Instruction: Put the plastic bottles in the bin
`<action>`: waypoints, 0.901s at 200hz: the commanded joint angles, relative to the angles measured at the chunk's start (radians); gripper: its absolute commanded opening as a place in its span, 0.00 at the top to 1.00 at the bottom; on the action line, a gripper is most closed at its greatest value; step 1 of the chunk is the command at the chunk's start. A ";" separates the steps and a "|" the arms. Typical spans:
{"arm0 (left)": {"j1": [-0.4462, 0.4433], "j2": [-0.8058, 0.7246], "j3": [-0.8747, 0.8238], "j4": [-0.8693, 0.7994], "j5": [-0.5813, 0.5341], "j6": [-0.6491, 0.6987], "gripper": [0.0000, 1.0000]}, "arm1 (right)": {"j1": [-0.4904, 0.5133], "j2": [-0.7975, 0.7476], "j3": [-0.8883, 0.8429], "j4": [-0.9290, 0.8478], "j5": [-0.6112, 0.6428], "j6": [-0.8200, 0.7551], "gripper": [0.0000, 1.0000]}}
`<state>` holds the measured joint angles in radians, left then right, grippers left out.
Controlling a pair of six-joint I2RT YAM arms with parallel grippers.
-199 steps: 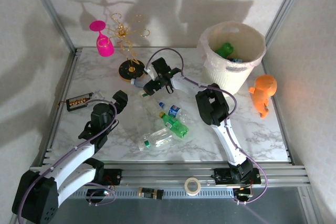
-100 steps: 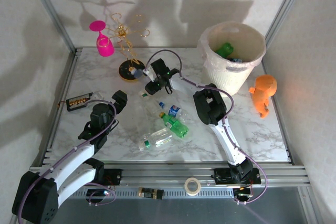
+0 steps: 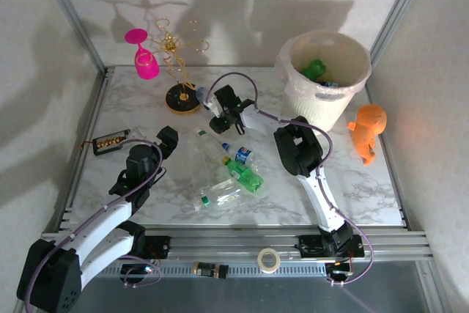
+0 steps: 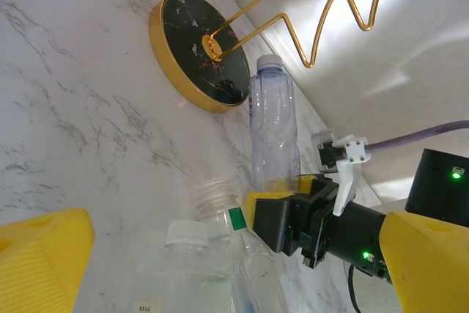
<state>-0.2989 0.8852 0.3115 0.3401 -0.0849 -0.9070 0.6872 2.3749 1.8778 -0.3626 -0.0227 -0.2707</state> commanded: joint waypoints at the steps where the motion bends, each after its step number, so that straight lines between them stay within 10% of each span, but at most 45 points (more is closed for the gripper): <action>1: 0.009 0.006 -0.013 0.046 0.031 -0.021 0.00 | -0.010 -0.101 -0.061 0.047 -0.021 0.003 0.60; 180: -0.088 0.208 0.094 0.175 0.116 0.002 0.00 | -0.089 -0.784 -0.486 0.128 -0.041 0.183 0.64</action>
<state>-0.3557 1.0649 0.3485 0.4614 0.0135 -0.9356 0.6228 1.6875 1.3998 -0.2264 -0.0711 -0.1131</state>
